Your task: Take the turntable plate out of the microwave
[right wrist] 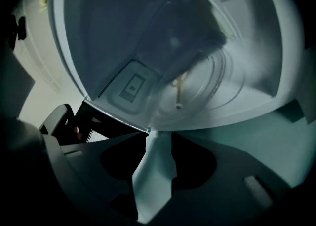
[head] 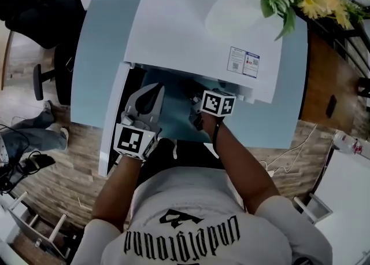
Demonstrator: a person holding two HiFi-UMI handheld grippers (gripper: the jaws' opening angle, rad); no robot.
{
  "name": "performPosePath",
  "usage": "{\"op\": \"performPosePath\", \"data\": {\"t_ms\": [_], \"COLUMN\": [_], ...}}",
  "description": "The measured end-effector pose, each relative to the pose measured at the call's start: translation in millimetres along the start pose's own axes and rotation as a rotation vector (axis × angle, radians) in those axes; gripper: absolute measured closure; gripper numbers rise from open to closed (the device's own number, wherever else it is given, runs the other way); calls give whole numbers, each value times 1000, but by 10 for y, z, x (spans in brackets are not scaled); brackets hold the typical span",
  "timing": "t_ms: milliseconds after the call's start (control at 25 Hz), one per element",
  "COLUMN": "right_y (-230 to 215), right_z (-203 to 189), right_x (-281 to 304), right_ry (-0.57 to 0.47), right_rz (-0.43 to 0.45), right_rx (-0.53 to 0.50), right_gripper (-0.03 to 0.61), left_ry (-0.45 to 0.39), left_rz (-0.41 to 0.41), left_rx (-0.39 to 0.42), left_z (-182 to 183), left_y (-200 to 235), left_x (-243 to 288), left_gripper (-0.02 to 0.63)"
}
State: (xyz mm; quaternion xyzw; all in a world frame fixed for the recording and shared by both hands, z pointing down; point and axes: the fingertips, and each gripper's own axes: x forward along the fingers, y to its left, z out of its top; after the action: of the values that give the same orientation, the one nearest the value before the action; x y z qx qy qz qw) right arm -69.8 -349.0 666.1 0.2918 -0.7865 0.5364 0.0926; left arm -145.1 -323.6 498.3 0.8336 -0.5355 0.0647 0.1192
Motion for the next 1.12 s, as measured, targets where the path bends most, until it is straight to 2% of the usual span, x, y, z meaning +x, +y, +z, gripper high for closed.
{"op": "performPosePath", "data": {"t_ms": [320,520,720,920,1040,1120], "right_y": [-147,-163,-239,-286,-236,-229], "right_z": [85,152,144,141,148,149], "right_x": [119,183,198,183,155,142], "right_ry": [-103,-141,-174,-223,-241,-244], "right_rz": [44,64,43,35,50,55], "right_rx": [292,383,489,533,514,515], "right_gripper": [420,420,425,461,525,529], "left_ry": [38,48,61,44,45,48], "left_rz": [10,22,41,53,65,71], "left_rx": [-17,-34,-56,-105,-131,-154], "left_z": [-224,-323,-389,-484,-532,-558], "left_y": [26,44,62,94,121,137], "left_x": [78,89,73,78,71,60], "left_gripper": [563,563,563,563,563,563]}}
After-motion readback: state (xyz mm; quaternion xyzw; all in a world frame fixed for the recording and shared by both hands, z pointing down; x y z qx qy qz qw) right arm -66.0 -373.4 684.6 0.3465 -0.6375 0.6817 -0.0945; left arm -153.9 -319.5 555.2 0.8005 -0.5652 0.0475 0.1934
